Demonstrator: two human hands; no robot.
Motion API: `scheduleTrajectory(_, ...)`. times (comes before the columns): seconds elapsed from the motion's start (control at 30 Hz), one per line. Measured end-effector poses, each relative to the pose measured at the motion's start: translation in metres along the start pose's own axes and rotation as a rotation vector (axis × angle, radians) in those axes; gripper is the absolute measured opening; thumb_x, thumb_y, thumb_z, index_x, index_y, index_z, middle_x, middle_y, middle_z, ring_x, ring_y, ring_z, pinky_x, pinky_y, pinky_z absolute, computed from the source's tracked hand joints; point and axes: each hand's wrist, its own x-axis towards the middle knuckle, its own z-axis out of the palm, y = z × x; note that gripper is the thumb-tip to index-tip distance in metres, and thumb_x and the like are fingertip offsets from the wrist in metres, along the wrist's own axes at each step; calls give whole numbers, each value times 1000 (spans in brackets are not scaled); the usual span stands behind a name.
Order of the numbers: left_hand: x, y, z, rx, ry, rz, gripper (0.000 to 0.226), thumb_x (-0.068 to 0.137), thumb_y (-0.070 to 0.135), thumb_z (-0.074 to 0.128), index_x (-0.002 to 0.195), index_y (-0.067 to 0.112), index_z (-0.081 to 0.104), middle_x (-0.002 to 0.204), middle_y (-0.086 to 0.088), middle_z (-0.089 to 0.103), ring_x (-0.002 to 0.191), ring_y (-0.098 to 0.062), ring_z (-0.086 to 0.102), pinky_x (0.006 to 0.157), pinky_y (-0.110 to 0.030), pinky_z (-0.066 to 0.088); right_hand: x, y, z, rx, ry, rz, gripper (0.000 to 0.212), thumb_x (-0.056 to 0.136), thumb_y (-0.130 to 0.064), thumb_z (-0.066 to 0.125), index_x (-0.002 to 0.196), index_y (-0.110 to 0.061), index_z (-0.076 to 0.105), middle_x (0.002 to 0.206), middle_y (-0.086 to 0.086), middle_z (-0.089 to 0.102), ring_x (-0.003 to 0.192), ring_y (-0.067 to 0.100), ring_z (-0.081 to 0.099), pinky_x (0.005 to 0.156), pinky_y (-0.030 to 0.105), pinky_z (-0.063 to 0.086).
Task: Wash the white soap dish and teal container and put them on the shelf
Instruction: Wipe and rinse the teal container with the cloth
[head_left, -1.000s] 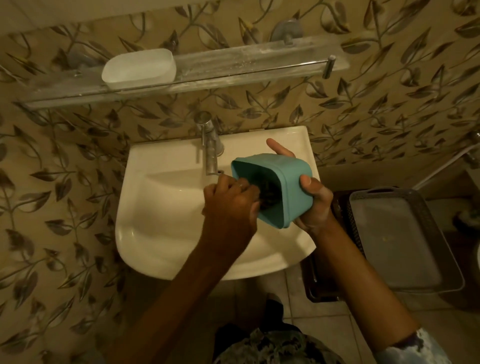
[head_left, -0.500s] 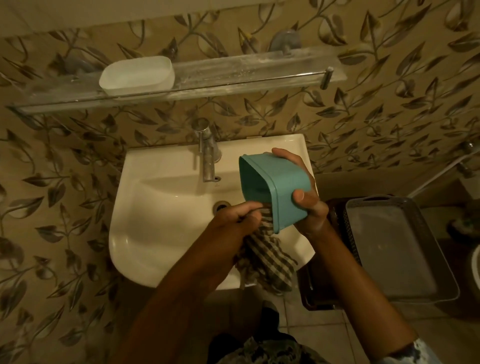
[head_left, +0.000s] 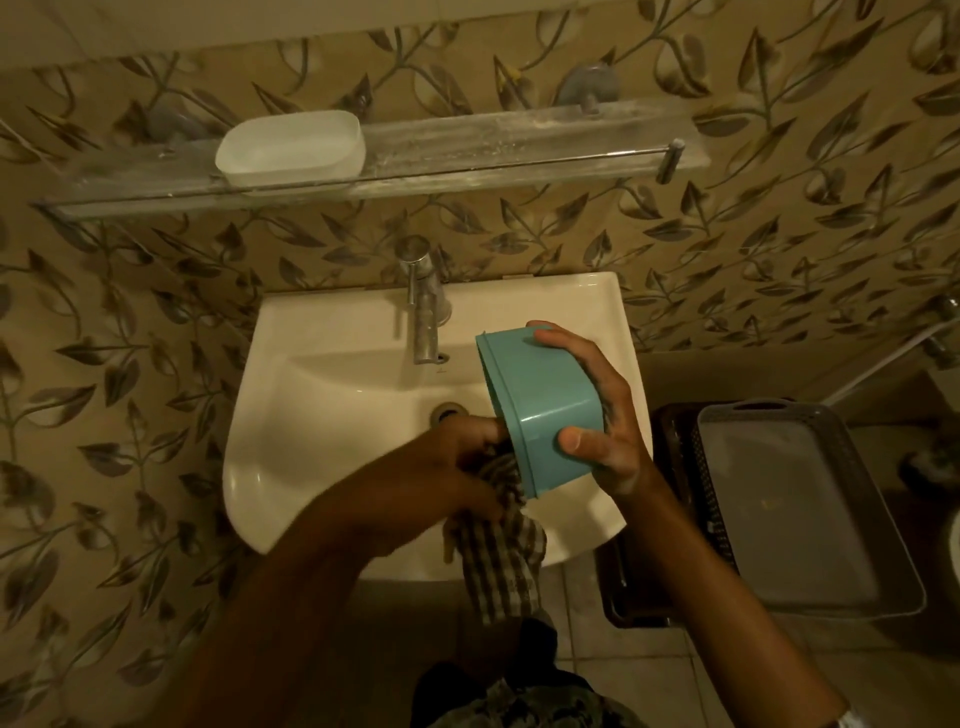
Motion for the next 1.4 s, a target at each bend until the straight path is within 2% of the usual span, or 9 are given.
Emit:
scheduleTrajectory(0.13, 2, 8, -20, -614, -144, -9, 61, 63, 1, 41, 120, 2, 61, 114, -21, 66, 97, -29, 67, 80, -34, 58, 2, -6, 1, 18, -17, 15, 83, 62, -51, 72, 134, -20, 47, 140, 19, 43, 126, 41, 44, 101, 59, 42)
scheduleTrajectory(0.33, 8, -10, -1, -975, -13, 51, 47, 58, 7, 45, 95, 3, 74, 91, -16, 72, 76, -28, 69, 69, -34, 59, 8, -10, 3, 69, -97, 70, 91, 63, -61, 72, 135, -13, 45, 140, 21, 42, 125, 43, 44, 100, 57, 41)
scheduleTrajectory(0.47, 6, -16, 20, -665, 77, 123, 57, 62, 0, 47, 116, 11, 62, 105, -12, 71, 90, -25, 69, 73, -35, 58, 7, -9, -1, 140, -84, 101, 91, 64, -59, 72, 137, -11, 45, 138, 20, 45, 122, 43, 46, 97, 55, 43)
scheduleTrajectory(0.63, 0, -11, 17, 236, 70, 151, 45, 83, -11, 48, 118, 15, 58, 111, -3, 64, 101, -13, 64, 87, -39, 55, -1, 1, -6, 340, -71, 134, 90, 66, -53, 72, 140, -10, 42, 135, 20, 47, 117, 40, 50, 93, 48, 46)
scheduleTrajectory(0.73, -6, 1, 10, 256, 111, 172, 36, 81, -11, 56, 105, 15, 66, 97, -4, 67, 81, -17, 68, 72, -37, 60, -11, 8, -1, 647, 4, 189, 82, 69, -49, 73, 136, -11, 46, 126, 18, 54, 111, 34, 55, 89, 41, 50)
scheduleTrajectory(0.9, -2, 10, -3, 264, 710, 158, 30, 83, 18, 66, 113, 21, 65, 95, 11, 67, 85, -1, 64, 69, -14, 54, -18, 11, 1, 954, 113, 178, 67, 73, -45, 72, 127, -10, 55, 119, 11, 63, 107, 25, 61, 88, 38, 52)
scheduleTrajectory(1.0, 8, 18, 22, 389, 775, 166, 21, 84, 28, 67, 102, 18, 68, 83, 9, 68, 71, 1, 65, 56, -7, 51, -19, 11, 8, 977, 79, 172, 63, 72, -44, 73, 123, -11, 60, 115, 11, 65, 106, 25, 63, 89, 37, 53)
scheduleTrajectory(1.13, 35, 24, 43, 610, 889, -7, 25, 92, 29, 56, 105, 10, 63, 98, -6, 64, 87, -14, 60, 73, -20, 47, -20, 6, 15, 961, 40, 143, 62, 73, -43, 73, 123, -9, 58, 114, 12, 65, 106, 25, 63, 92, 37, 52)
scheduleTrajectory(1.4, 43, 17, 59, 385, 472, 283, 27, 83, 14, 67, 109, 8, 67, 110, -6, 67, 105, -16, 61, 93, -27, 51, -20, 2, 0, 882, 80, 112, 68, 75, -45, 69, 127, -6, 50, 115, 13, 64, 107, 26, 62, 95, 37, 51)
